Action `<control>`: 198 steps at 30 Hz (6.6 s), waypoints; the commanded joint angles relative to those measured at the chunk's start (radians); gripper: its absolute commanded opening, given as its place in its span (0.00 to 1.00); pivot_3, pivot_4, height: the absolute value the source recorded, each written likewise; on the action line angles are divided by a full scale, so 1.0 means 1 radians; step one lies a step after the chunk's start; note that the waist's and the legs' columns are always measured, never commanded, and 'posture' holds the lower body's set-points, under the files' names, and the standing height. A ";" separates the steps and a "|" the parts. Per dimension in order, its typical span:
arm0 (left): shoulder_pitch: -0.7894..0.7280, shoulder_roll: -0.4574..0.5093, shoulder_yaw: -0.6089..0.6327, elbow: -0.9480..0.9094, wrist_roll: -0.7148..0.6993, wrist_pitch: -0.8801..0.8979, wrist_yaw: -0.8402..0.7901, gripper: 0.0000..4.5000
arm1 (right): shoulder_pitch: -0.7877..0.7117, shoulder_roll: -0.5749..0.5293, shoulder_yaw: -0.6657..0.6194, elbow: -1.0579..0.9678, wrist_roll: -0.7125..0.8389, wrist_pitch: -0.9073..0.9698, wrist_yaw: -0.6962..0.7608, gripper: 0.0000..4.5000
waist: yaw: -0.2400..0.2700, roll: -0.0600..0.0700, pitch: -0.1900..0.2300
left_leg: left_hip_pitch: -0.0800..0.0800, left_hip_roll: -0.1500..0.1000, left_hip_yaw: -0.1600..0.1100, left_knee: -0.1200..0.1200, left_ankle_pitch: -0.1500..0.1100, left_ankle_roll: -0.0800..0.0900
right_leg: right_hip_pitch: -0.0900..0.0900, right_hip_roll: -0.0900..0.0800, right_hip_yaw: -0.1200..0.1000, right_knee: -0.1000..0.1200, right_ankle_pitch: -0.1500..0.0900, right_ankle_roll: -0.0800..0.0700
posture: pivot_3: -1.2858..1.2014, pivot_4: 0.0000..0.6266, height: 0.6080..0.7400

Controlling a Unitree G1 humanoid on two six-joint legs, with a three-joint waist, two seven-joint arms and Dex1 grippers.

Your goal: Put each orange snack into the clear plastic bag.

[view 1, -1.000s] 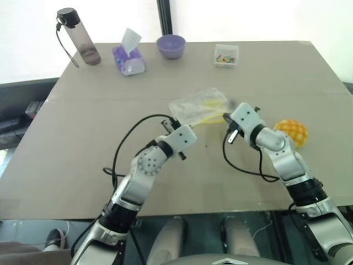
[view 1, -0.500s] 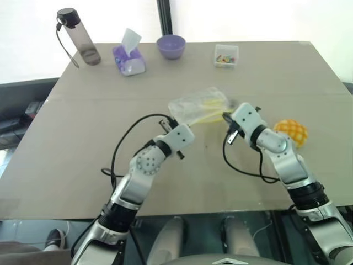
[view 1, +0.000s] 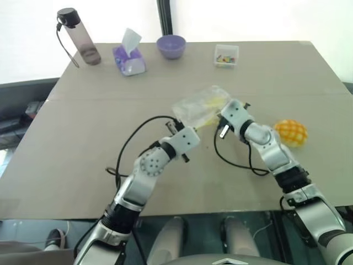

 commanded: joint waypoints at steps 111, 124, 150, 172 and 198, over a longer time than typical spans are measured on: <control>-0.079 -0.041 -0.033 0.049 -0.037 -0.154 -0.062 0.00 | -0.060 0.126 -0.347 -0.158 0.619 0.676 -0.042 0.01 | -0.002 0.002 -0.001 | 0.000 0.000 -0.001 0.002 -0.003 0.004 | 0.000 0.001 0.000 0.002 0.000 0.000 | 0.52 0.24 1.00; -0.095 0.061 0.051 0.107 -0.162 -0.188 -0.182 0.00 | -0.094 -0.012 -0.429 -0.081 0.786 0.655 0.272 0.01 | -0.007 0.002 -0.001 | 0.000 0.001 0.000 0.001 -0.003 0.005 | 0.000 0.001 0.000 0.002 0.000 0.000 | 0.52 0.24 1.00; -0.101 0.041 0.045 0.159 -0.276 -0.200 -0.288 0.00 | -0.186 0.377 -0.662 -0.107 0.919 0.854 -0.332 0.01 | -0.024 0.003 -0.001 | -0.002 0.001 0.001 0.001 -0.003 0.004 | -0.006 0.001 0.003 0.007 0.000 0.000 | 0.52 0.24 1.00; -0.124 0.012 0.063 0.206 -0.273 -0.222 -0.253 0.00 | -0.031 0.091 -0.132 -0.202 0.467 0.467 0.020 0.83 | -0.022 0.003 -0.001 | -0.001 0.001 0.004 0.002 -0.003 0.005 | -0.006 0.001 0.005 0.009 0.000 0.000 | 0.52 0.24 1.00; -0.119 0.007 0.078 0.241 -0.266 -0.239 -0.215 0.00 | 0.156 -0.320 -0.252 -0.324 0.576 0.489 0.382 0.83 | -0.016 0.002 -0.001 | -0.001 0.000 0.004 0.004 -0.003 0.005 | -0.004 0.000 0.005 0.008 0.000 0.000 | 0.52 0.24 1.00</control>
